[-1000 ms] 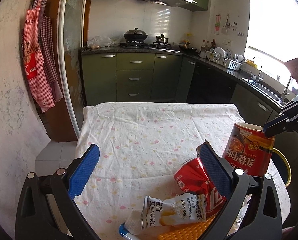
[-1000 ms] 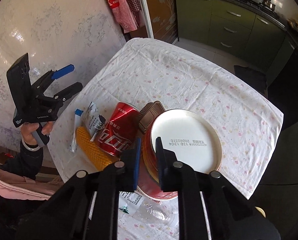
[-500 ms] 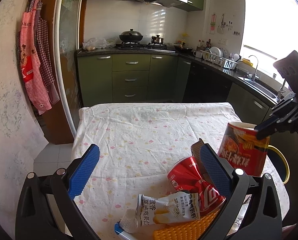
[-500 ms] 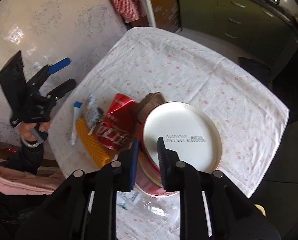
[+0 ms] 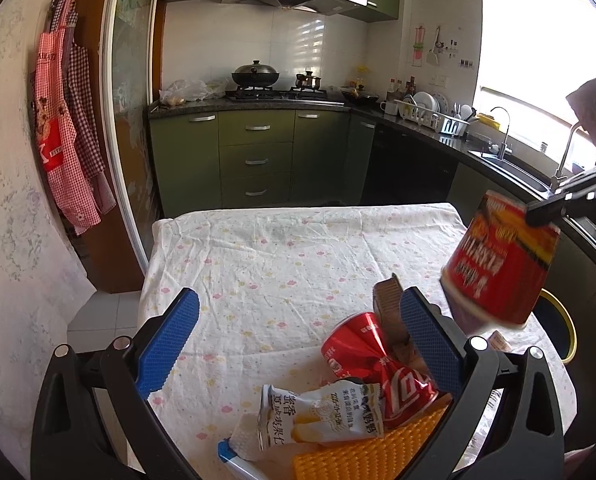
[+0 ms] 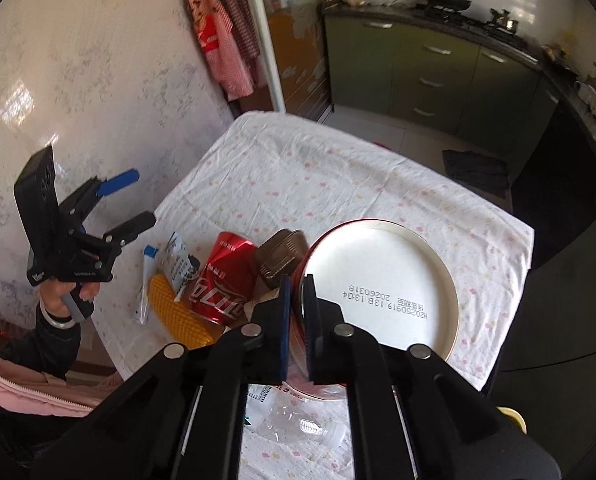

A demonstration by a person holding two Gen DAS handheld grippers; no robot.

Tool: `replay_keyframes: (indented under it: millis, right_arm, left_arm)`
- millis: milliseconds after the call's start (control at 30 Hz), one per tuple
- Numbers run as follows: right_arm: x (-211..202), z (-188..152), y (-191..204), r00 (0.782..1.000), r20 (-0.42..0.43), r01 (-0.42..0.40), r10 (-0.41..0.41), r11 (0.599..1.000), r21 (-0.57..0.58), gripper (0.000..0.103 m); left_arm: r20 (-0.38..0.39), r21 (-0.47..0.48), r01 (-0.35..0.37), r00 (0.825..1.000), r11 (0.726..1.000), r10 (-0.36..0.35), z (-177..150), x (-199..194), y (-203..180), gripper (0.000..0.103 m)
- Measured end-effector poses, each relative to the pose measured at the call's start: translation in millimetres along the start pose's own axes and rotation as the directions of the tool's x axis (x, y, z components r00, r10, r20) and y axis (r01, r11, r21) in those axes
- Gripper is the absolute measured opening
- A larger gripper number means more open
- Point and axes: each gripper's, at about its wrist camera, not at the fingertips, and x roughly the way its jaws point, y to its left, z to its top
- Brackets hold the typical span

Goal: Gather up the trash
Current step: 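Carry the red bucket to the yellow-rimmed bin and release it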

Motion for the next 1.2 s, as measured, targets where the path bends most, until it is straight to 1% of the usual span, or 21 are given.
replay_keyframes:
  millis: [133,233,367,467,567,600,633,667,733,767,800,867,900,1000,1033,1133,1200]
  right_arm:
    - [-34,-14,-13,0.998,0.066,0.021,-0.024,0.999,0.047,0.006]
    - [-57,-27,-20,0.994,0.104,0.013,-0.022,0.997,0.082,0.006]
    - [-89,-44,-22,0.986,0.160,0.039,-0.054,0.995,0.097,0.006]
    - [-116,-62,-27,0.972,0.203,0.097,-0.118,0.989,0.113,0.006]
    - [-133,-89,-43,0.950,0.220,0.186,-0.221,0.968,0.168,0.006]
    - [-136,-97,-49,0.944,0.217,0.208,-0.247,0.960,0.188,0.006]
    - [-136,-113,-61,0.934,0.202,0.249,-0.295,0.942,0.226,0.006]
    - [-134,-124,-70,0.928,0.187,0.273,-0.323,0.929,0.250,0.006]
    - [-127,-150,-92,0.909,0.144,0.333,-0.390,0.891,0.307,0.006]
    - [-121,-168,-108,0.898,0.116,0.364,-0.424,0.865,0.346,0.006]
    - [-116,-181,-119,0.894,0.098,0.374,-0.438,0.848,0.375,0.006]
    - [-107,-203,-138,0.888,0.069,0.388,-0.454,0.822,0.416,0.006]
    - [-100,-214,-149,0.889,0.051,0.390,-0.456,0.810,0.439,0.006]
    - [-79,-241,-170,0.886,0.001,0.410,-0.465,0.783,0.468,0.006]
    - [-70,-249,-179,0.888,-0.018,0.411,-0.460,0.776,0.479,0.006]
    - [-48,-262,-198,0.889,-0.056,0.419,-0.454,0.760,0.498,0.008]
    - [-41,-268,-208,0.889,-0.060,0.418,-0.455,0.749,0.515,0.009]
  left_arm:
    - [0.012,0.020,-0.002,1.000,1.000,0.002,1,-11,-8,0.099]
    - [0.020,0.029,0.003,1.000,1.000,-0.003,1,-21,-15,0.099]
    - [0.029,0.049,0.007,1.000,0.999,-0.009,1,-33,-30,0.099]
    - [0.036,0.069,0.017,0.999,0.997,-0.020,0,-44,-43,0.099]
    - [0.043,0.092,0.028,0.999,0.995,-0.032,-3,-57,-55,0.099]
    - [0.044,0.099,0.036,0.998,0.994,-0.040,-4,-62,-59,0.099]
    - [0.044,0.105,0.043,0.998,0.994,-0.048,-6,-66,-64,0.099]
    - [0.043,0.111,0.050,0.998,0.993,-0.055,-9,-69,-68,0.099]
    - [0.034,0.119,0.061,0.997,0.991,-0.065,-14,-76,-76,0.099]
    - [0.028,0.125,0.067,0.997,0.990,-0.071,-16,-78,-81,0.099]
    - [0.025,0.129,0.070,0.997,0.989,-0.074,-18,-80,-85,0.099]
    - [0.017,0.141,0.072,0.997,0.987,-0.075,-22,-85,-93,0.099]
    - [0.014,0.145,0.073,0.997,0.987,-0.076,-24,-86,-97,0.099]
    - [0.000,0.149,0.085,0.996,0.985,-0.085,-29,-89,-108,0.099]
    - [-0.008,0.152,0.086,0.996,0.985,-0.086,-31,-89,-113,0.099]
    - [-0.035,0.167,0.094,0.995,0.981,-0.090,-36,-87,-125,0.099]
    - [-0.049,0.176,0.100,0.994,0.979,-0.093,-39,-87,-132,0.099]
